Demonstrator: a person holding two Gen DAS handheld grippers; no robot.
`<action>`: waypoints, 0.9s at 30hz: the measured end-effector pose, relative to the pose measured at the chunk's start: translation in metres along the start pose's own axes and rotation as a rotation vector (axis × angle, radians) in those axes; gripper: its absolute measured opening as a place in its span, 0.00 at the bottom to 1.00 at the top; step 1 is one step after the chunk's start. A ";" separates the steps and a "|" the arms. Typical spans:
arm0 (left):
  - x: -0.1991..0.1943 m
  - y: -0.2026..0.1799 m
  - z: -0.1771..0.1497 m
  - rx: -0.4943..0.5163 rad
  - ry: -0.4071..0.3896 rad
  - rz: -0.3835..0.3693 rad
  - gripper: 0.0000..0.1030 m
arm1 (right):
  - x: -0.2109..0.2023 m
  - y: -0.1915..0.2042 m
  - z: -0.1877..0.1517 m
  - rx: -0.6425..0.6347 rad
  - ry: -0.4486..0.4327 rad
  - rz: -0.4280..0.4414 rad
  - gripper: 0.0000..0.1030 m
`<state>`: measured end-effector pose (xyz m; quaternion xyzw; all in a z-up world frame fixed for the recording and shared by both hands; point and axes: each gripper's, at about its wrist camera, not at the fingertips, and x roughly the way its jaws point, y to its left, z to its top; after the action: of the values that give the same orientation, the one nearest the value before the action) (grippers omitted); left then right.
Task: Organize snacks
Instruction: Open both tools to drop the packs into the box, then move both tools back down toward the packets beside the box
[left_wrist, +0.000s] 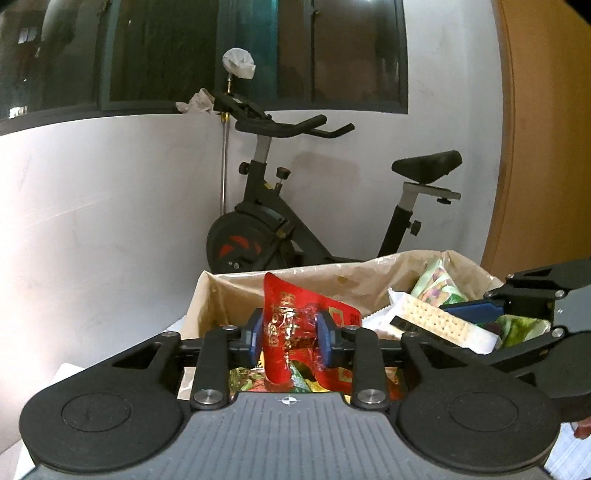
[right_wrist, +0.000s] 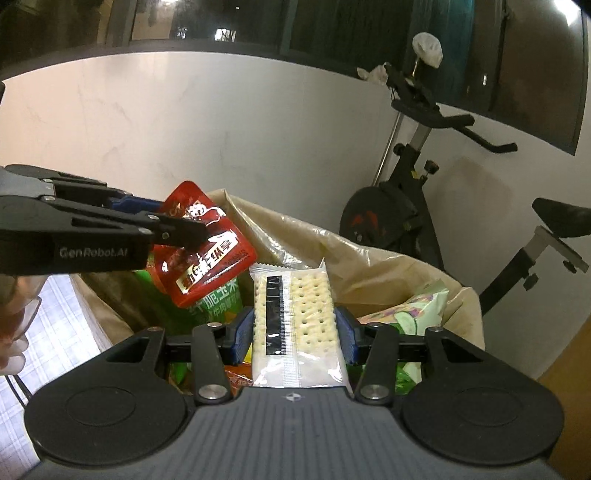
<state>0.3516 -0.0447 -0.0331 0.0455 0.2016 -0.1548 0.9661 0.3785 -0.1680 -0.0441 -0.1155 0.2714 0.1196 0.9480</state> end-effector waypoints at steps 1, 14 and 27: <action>0.001 0.002 0.000 -0.001 0.005 -0.001 0.43 | 0.001 0.000 -0.001 0.001 0.010 0.005 0.49; -0.033 0.014 -0.004 -0.041 -0.006 -0.019 0.76 | -0.048 -0.016 -0.011 0.141 -0.099 0.024 0.85; -0.083 0.024 -0.034 -0.088 -0.047 -0.049 0.84 | -0.105 -0.021 -0.037 0.281 -0.214 0.063 0.94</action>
<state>0.2741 0.0068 -0.0298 -0.0054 0.1863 -0.1703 0.9676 0.2803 -0.2161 -0.0146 0.0403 0.1866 0.1219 0.9740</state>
